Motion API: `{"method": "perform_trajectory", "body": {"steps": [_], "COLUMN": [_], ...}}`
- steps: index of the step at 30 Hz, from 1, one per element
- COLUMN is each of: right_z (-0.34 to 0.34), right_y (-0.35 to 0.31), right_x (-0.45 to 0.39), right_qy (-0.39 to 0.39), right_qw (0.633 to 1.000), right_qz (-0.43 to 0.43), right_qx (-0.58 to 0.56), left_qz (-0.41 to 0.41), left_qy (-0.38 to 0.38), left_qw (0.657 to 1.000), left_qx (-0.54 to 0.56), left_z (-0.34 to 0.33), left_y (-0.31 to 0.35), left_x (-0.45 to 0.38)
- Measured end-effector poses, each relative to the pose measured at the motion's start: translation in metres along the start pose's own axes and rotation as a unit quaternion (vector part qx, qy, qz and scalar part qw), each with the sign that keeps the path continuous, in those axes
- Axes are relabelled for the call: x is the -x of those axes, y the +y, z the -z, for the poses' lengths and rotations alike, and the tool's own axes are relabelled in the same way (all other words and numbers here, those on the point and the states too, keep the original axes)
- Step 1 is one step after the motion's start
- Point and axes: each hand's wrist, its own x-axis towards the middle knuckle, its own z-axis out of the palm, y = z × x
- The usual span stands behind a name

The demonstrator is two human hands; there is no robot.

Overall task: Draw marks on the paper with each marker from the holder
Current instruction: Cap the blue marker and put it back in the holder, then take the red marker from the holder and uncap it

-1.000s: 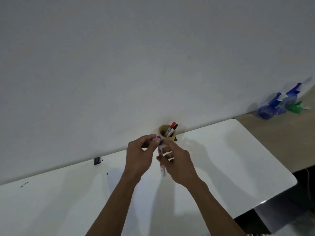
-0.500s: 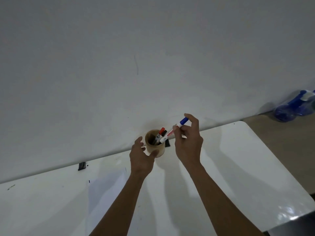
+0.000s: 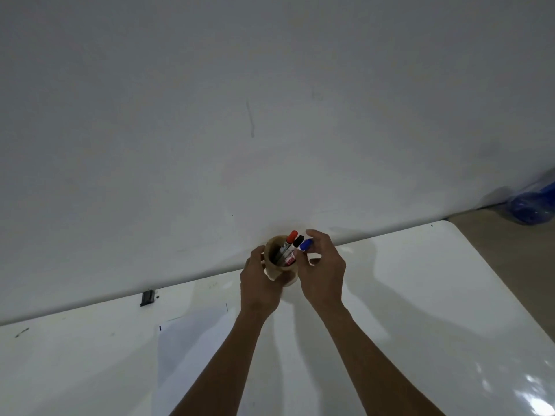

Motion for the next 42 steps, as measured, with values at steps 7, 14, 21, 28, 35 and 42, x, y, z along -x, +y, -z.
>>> {"method": "perform_trajectory", "body": {"steps": [7, 14, 21, 28, 35, 42], "right_z": [-0.007, -0.01, -0.019, -0.022, 0.001, 0.036], "right_y": [-0.006, -0.008, -0.017, -0.019, -0.044, -0.095], "right_x": [-0.003, -0.014, -0.021, -0.027, -0.029, -0.031], "right_qy": [-0.016, -0.015, -0.011, -0.018, 0.021, 0.104], "right_qw": [0.998, 0.996, 0.993, 0.991, 0.998, 0.988], "right_qz": [-0.051, -0.071, -0.087, -0.061, -0.017, 0.03], "right_qx": [0.024, 0.056, 0.082, 0.114, 0.058, -0.108], "left_qz": [-0.016, -0.016, -0.012, -0.011, -0.004, 0.023], "left_qy": [-0.002, 0.004, 0.001, -0.002, 0.0, -0.017], "left_qw": [1.0, 1.0, 1.0, 1.0, 1.0, 0.999], "left_qx": [0.012, 0.007, -0.002, -0.007, -0.027, -0.015], "left_z": [-0.001, -0.002, -0.002, -0.002, -0.002, 0.0], "left_y": [-0.002, -0.008, -0.01, -0.008, -0.012, -0.005], "left_x": [-0.001, -0.003, -0.004, -0.004, -0.004, -0.004]}}
